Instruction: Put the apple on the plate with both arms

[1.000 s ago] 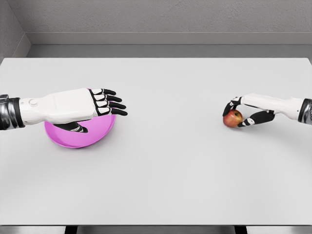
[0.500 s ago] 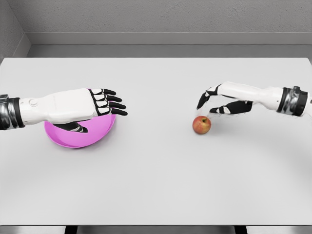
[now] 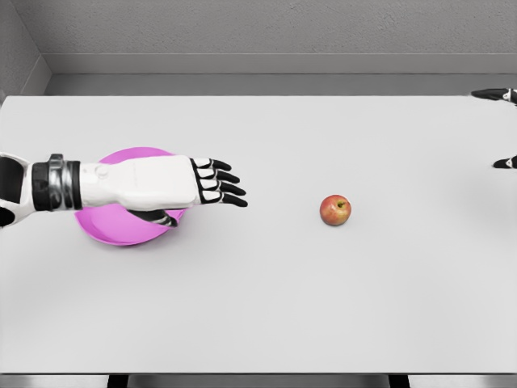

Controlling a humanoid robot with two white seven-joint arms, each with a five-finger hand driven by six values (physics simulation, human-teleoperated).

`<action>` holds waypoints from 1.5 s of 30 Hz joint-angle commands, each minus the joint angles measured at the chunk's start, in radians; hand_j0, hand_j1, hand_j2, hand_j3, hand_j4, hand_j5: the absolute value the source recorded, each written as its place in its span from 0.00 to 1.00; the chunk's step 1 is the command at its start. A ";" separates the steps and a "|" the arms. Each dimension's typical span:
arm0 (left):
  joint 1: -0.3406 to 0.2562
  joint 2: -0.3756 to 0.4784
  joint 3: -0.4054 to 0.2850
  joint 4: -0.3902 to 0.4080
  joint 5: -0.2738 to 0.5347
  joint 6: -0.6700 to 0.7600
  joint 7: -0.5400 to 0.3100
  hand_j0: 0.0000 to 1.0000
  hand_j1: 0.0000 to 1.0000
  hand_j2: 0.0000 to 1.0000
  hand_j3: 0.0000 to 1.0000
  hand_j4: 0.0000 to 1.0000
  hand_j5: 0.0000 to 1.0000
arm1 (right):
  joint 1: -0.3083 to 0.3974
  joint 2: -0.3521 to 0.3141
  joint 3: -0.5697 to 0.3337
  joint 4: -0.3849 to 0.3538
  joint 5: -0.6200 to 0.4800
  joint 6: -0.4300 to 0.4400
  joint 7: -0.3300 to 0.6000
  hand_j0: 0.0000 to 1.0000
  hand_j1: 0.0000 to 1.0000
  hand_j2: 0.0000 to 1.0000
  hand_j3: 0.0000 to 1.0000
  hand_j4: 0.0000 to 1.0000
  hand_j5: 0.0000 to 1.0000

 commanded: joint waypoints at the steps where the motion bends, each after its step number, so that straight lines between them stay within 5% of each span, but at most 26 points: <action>1: -0.011 -0.070 -0.001 0.000 0.010 0.001 -0.041 1.00 1.00 1.00 1.00 1.00 1.00 | 0.005 -0.022 -0.025 0.027 -0.008 0.002 0.000 1.00 1.00 1.00 1.00 1.00 1.00; 5: -0.066 -0.193 0.001 0.014 0.007 0.001 -0.076 1.00 1.00 1.00 1.00 1.00 1.00 | 0.006 -0.011 0.018 -0.049 -0.008 0.002 0.000 1.00 1.00 1.00 1.00 1.00 1.00; 9: -0.109 -0.372 0.001 0.244 0.005 0.001 -0.117 1.00 1.00 1.00 1.00 1.00 1.00 | -0.038 -0.017 0.065 -0.165 -0.003 0.002 0.000 1.00 1.00 1.00 1.00 1.00 1.00; 13: -0.153 -0.454 -0.001 0.365 0.002 0.001 -0.116 1.00 1.00 1.00 1.00 1.00 1.00 | -0.098 -0.015 0.131 -0.200 0.080 0.002 0.000 1.00 1.00 1.00 1.00 1.00 1.00; 19: -0.183 -0.590 -0.090 0.379 0.004 0.001 -0.116 1.00 1.00 1.00 1.00 1.00 1.00 | -0.133 -0.017 0.151 -0.218 0.126 0.002 0.000 1.00 1.00 1.00 1.00 1.00 1.00; 45: -0.207 -0.656 -0.191 0.497 -0.122 0.017 -0.116 1.00 1.00 1.00 1.00 1.00 1.00 | -0.147 -0.017 0.153 -0.234 0.170 0.002 0.000 1.00 1.00 1.00 1.00 1.00 1.00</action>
